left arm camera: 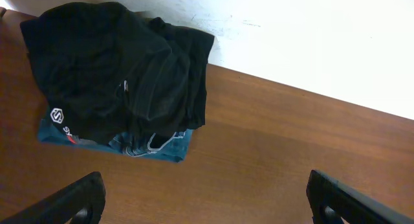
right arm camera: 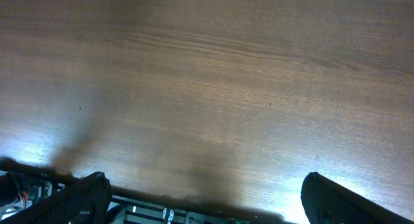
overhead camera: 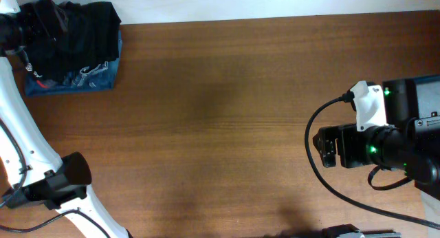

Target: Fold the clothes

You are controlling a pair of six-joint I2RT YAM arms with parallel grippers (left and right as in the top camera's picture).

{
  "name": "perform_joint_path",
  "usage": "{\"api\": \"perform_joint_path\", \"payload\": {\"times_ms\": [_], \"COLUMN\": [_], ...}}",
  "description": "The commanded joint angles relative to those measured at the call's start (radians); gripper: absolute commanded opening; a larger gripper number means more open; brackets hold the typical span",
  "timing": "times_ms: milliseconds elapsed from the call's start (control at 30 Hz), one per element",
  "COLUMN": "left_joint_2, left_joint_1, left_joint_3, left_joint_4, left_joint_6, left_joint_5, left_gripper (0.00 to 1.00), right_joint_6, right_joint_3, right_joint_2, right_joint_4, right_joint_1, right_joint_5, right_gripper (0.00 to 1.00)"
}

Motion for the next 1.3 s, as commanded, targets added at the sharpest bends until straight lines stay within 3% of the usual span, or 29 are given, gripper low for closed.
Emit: {"api": "perform_joint_path", "payload": {"times_ms": [0, 133, 333, 667, 833, 1000, 1267], "left_joint_2": [0.006, 0.006, 0.006, 0.006, 0.006, 0.006, 0.006], "left_joint_1": [0.005, 0.005, 0.005, 0.005, 0.005, 0.005, 0.005], "left_joint_3": [0.0, 0.0, 0.0, 0.0, 0.0, 0.0, 0.0], "left_joint_4": [-0.004, -0.004, -0.004, -0.004, -0.004, -0.004, -0.004], "left_joint_6": [0.005, 0.005, 0.005, 0.005, 0.005, 0.005, 0.005], "left_joint_5": [0.011, 0.011, 0.011, 0.011, 0.011, 0.011, 0.011], "left_gripper": [0.99, 0.99, 0.99, 0.99, 0.99, 0.99, 0.99], "right_joint_6": [0.008, 0.008, 0.008, 0.005, 0.005, 0.005, 0.006], "right_joint_3": [-0.006, -0.056, -0.372, -1.147, -1.436, -1.585, -1.6], "right_joint_2": [-0.053, -0.156, -0.418, -0.879, -1.017, -1.104, -1.191], "right_joint_4": [0.025, 0.105, 0.341, 0.977, 1.273, 1.458, 1.522], "right_joint_1": [0.011, -0.033, -0.134, -0.141, -0.141, -0.141, -0.173], "right_joint_5": [0.01, 0.012, 0.009, 0.006, -0.05, -0.066, -0.071], "right_gripper": [0.99, 0.99, 0.99, 0.99, 0.99, 0.99, 0.99]}}
